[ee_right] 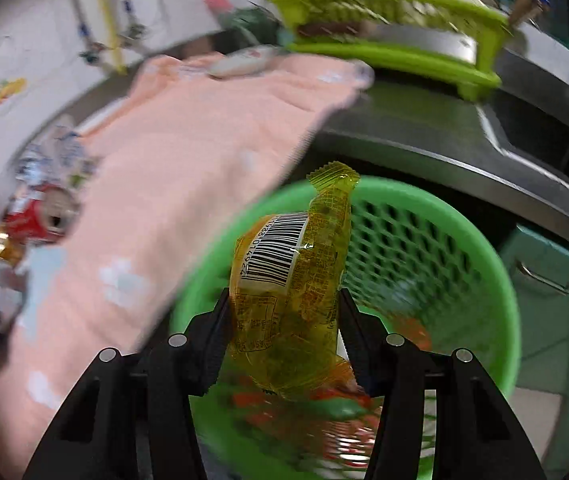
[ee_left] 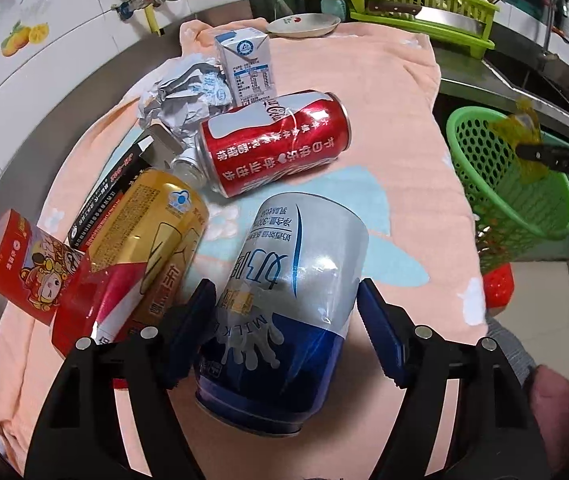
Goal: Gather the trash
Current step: 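Drop the yellow wrapper into the green wastebasket with the right gripper, then grasp the blue-white milk can with the left gripper and drop it into the wastebasket, then move both grippers back over the towel toward the remaining trash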
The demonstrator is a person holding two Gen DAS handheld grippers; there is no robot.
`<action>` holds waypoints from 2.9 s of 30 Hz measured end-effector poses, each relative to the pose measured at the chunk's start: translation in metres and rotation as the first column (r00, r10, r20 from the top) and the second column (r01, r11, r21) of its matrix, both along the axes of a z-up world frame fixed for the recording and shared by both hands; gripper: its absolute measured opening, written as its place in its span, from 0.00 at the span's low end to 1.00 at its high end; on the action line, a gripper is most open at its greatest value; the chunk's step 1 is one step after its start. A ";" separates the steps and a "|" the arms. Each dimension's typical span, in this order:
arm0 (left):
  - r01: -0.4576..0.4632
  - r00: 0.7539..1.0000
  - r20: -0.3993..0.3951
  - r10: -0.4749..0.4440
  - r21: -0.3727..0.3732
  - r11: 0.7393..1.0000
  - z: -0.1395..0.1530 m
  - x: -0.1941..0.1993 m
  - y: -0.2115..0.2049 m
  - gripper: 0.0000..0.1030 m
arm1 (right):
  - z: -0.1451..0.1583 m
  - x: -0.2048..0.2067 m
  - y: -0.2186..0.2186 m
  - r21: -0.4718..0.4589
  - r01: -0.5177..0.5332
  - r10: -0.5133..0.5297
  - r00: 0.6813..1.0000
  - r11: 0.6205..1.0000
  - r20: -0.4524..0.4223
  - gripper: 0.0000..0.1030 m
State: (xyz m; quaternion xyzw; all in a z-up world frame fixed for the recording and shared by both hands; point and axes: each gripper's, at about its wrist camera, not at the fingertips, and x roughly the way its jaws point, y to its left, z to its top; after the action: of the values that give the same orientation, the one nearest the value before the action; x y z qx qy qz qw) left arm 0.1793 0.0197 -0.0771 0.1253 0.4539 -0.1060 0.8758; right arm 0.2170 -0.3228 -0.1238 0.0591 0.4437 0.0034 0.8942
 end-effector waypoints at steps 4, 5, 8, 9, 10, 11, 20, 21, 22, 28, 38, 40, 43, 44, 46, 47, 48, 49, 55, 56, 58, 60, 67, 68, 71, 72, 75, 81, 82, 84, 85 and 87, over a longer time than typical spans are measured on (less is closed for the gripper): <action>-0.003 1.000 0.003 0.003 -0.073 0.997 0.010 0.000 -0.002 0.69 | -0.017 0.003 -0.023 -0.050 0.027 -0.029 0.999 0.998 -0.037 0.50; -0.002 1.000 0.004 0.002 -0.087 0.996 0.013 0.000 -0.004 0.69 | -0.021 0.004 -0.027 -0.074 0.044 -0.047 0.998 0.996 -0.035 0.53; 0.019 1.000 0.015 -0.018 -0.112 0.994 0.022 0.001 -0.015 0.68 | -0.025 0.004 -0.035 -0.092 0.061 -0.064 0.998 0.994 -0.027 0.61; 0.027 1.000 0.017 -0.025 -0.119 0.993 0.023 0.001 -0.018 0.68 | -0.026 0.004 -0.038 -0.097 0.067 -0.070 0.997 0.993 -0.022 0.64; 0.040 0.999 0.025 -0.037 -0.123 0.992 0.027 0.001 -0.024 0.68 | -0.025 0.005 -0.039 -0.106 0.073 -0.075 0.997 0.992 -0.017 0.69; 0.046 0.999 0.029 -0.042 -0.125 0.991 0.028 0.001 -0.028 0.68 | -0.025 0.005 -0.040 -0.115 0.079 -0.080 0.997 0.990 -0.010 0.70; 0.162 0.987 0.035 -0.158 -0.195 0.967 0.039 0.014 -0.099 0.68 | 0.004 -0.020 -0.056 -0.068 0.124 -0.118 0.989 0.990 0.087 0.73; 0.181 0.984 0.031 -0.178 -0.207 0.962 0.039 0.017 -0.110 0.68 | 0.009 -0.026 -0.059 -0.057 0.130 -0.124 0.987 0.990 0.102 0.73; 0.195 0.981 0.027 -0.193 -0.214 0.957 0.038 0.018 -0.120 0.67 | 0.014 -0.031 -0.062 -0.044 0.138 -0.132 0.984 0.989 0.117 0.75; 0.285 0.956 -0.005 -0.294 -0.226 0.932 0.026 0.034 -0.197 0.67 | 0.043 -0.069 -0.085 -0.003 0.168 -0.164 0.966 0.986 0.202 0.77; 0.314 0.921 -0.144 -0.362 -0.277 0.908 -0.030 0.066 -0.308 0.67 | 0.060 -0.116 -0.116 0.036 0.206 -0.208 0.937 0.978 0.279 0.80; 0.299 0.915 -0.186 -0.357 -0.279 0.912 -0.049 0.073 -0.325 0.67 | 0.058 -0.121 -0.120 0.032 0.207 -0.208 0.937 0.978 0.282 0.80; 0.276 0.903 -0.253 -0.348 -0.281 0.919 -0.074 0.078 -0.345 0.67 | 0.053 -0.124 -0.123 0.029 0.208 -0.208 0.937 0.978 0.279 0.80; 0.274 0.899 -0.269 -0.346 -0.273 0.922 -0.081 0.078 -0.350 0.67 | 0.050 -0.125 -0.124 0.031 0.209 -0.209 0.938 0.977 0.275 0.80; 0.276 0.888 -0.300 -0.349 -0.259 0.926 -0.095 0.079 -0.363 0.67 | 0.045 -0.125 -0.126 0.037 0.213 -0.215 0.939 0.976 0.269 0.80; 0.277 0.883 -0.312 -0.350 -0.254 0.927 -0.099 0.080 -0.367 0.67 | 0.042 -0.125 -0.127 0.043 0.214 -0.218 0.940 0.976 0.264 0.80; 0.273 0.881 -0.327 -0.342 -0.238 0.932 -0.105 0.080 -0.373 0.67 | 0.039 -0.125 -0.127 0.048 0.217 -0.222 0.939 0.975 0.261 0.80; 0.273 0.880 -0.330 -0.341 -0.236 0.933 -0.107 0.081 -0.376 0.67 | 0.037 -0.125 -0.128 0.054 0.218 -0.225 0.940 0.974 0.258 0.80; 0.262 0.867 -0.374 -0.329 -0.218 0.940 -0.125 0.085 -0.392 0.69 | 0.027 -0.125 -0.129 0.077 0.216 -0.229 0.945 0.973 0.236 0.80; 0.257 0.867 -0.379 -0.324 -0.218 0.942 -0.127 0.086 -0.394 0.69 | 0.027 -0.124 -0.129 0.079 0.216 -0.229 0.945 0.973 0.234 0.80; 0.258 0.862 -0.379 -0.335 -0.241 0.936 -0.127 0.086 -0.397 0.69 | 0.026 -0.124 -0.129 0.081 0.222 -0.235 0.944 0.972 0.232 0.80; 0.260 0.870 -0.369 -0.326 -0.218 0.941 -0.127 0.085 -0.398 0.69 | 0.026 -0.125 -0.128 0.086 0.221 -0.235 0.944 0.972 0.232 0.80; 0.239 0.885 -0.341 -0.317 -0.252 0.938 -0.112 0.079 -0.374 0.69 | 0.037 -0.124 -0.114 0.059 0.191 -0.199 0.948 0.980 0.249 0.80; 0.237 0.893 -0.324 -0.313 -0.254 0.938 -0.106 0.076 -0.367 0.69 | 0.041 -0.123 -0.109 0.056 0.181 -0.190 0.948 0.982 0.255 0.80; 0.238 0.915 -0.263 -0.305 -0.257 0.937 -0.085 0.068 -0.347 0.69 | 0.049 -0.120 -0.098 0.055 0.150 -0.159 0.950 0.987 0.268 0.80; 0.233 0.921 -0.249 -0.300 -0.264 0.936 -0.079 0.067 -0.339 0.69 | 0.051 -0.120 -0.094 0.052 0.140 -0.149 0.951 0.989 0.273 0.80; 0.210 0.941 -0.202 -0.270 -0.277 0.938 -0.055 0.062 -0.310 0.69 | 0.060 -0.117 -0.078 0.047 0.106 -0.115 0.951 0.993 0.288 0.80; 0.147 0.977 -0.107 -0.182 -0.273 0.951 -0.015 0.045 -0.249 0.69 | 0.077 -0.106 -0.040 0.046 0.023 -0.036 0.949 0.999 0.312 0.82; 0.127 0.983 -0.090 -0.157 -0.273 0.954 -0.008 0.043 -0.234 0.69 | 0.079 -0.103 -0.032 0.046 0.001 -0.016 0.950 0.999 0.312 0.82; 0.092 0.991 -0.069 -0.115 -0.272 0.958 0.002 0.038 -0.211 0.69 | 0.083 -0.098 -0.015 0.048 -0.044 0.027 0.950 0.998 0.312 0.82; 0.070 0.994 -0.058 -0.089 -0.272 0.960 0.007 0.034 -0.197 0.69 | 0.084 -0.095 -0.008 0.049 -0.061 0.043 0.950 0.997 0.310 0.82; 0.037 0.998 -0.038 -0.048 -0.269 0.962 0.014 0.028 -0.173 0.69 | 0.087 -0.090 0.009 0.048 -0.103 0.083 0.947 0.993 0.311 0.83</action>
State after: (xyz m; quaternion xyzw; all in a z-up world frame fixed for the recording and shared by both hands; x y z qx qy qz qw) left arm 0.2076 -0.1531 -0.0634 0.0129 0.4516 -0.1880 0.8721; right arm 0.1266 -0.3137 -0.0364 0.0652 0.3005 0.0691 0.9490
